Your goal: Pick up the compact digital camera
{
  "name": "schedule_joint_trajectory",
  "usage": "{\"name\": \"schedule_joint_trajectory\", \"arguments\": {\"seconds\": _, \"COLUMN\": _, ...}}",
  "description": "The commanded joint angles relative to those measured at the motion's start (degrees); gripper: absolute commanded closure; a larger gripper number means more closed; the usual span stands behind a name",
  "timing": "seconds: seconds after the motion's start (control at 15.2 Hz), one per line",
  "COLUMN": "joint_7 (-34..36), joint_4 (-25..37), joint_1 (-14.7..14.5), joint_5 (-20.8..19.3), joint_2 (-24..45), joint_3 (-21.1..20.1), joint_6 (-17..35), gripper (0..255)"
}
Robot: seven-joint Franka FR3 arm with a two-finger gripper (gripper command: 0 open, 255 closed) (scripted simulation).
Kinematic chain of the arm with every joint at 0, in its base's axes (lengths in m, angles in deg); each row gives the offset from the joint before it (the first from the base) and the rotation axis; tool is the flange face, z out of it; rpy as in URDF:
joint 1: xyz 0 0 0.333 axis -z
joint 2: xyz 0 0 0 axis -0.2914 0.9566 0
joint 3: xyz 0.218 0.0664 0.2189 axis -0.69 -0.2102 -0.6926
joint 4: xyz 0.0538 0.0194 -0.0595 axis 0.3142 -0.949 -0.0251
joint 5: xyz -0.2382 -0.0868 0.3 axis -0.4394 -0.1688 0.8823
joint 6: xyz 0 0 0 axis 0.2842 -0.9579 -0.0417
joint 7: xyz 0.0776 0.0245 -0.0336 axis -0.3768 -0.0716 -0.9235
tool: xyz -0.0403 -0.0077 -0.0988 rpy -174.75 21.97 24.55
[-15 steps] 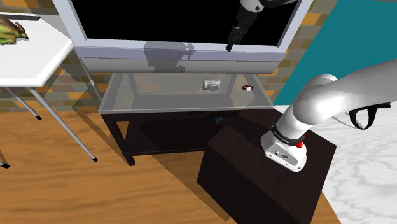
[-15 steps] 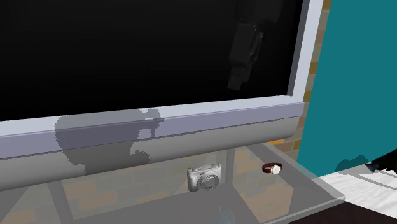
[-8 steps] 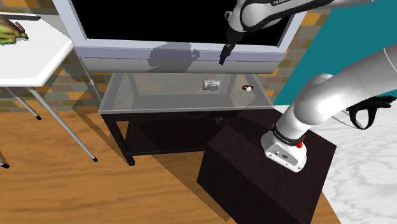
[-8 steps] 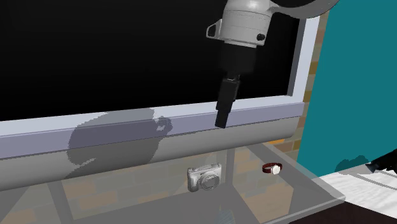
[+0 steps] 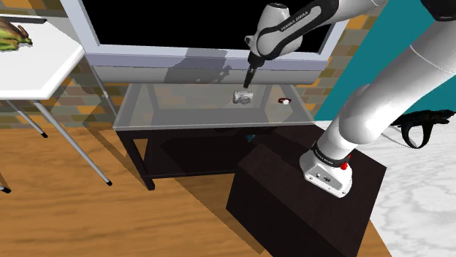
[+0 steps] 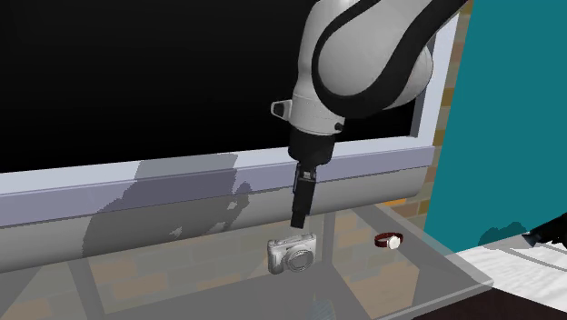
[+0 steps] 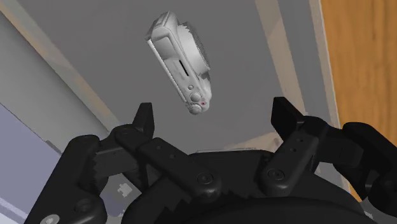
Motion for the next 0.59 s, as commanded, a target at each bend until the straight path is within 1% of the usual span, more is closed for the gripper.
{"name": "schedule_joint_trajectory", "arguments": {"seconds": 0.0, "joint_7": -4.0, "joint_4": 0.9, "joint_1": -0.8, "joint_5": 1.7, "joint_2": 4.5, "joint_3": 0.8, "joint_6": 3.5, "gripper": 0}}
{"name": "schedule_joint_trajectory", "arguments": {"seconds": 0.26, "joint_7": -12.7, "joint_4": 4.0, "joint_1": -1.4, "joint_5": 7.2, "joint_2": 14.0, "joint_3": 0.8, "joint_6": 9.3, "gripper": 0}}
{"name": "schedule_joint_trajectory", "arguments": {"seconds": 0.53, "joint_7": -14.7, "joint_4": 3.9, "joint_1": -1.0, "joint_5": 9.9, "joint_2": 17.2, "joint_3": -0.1, "joint_6": 12.4, "gripper": 0}}
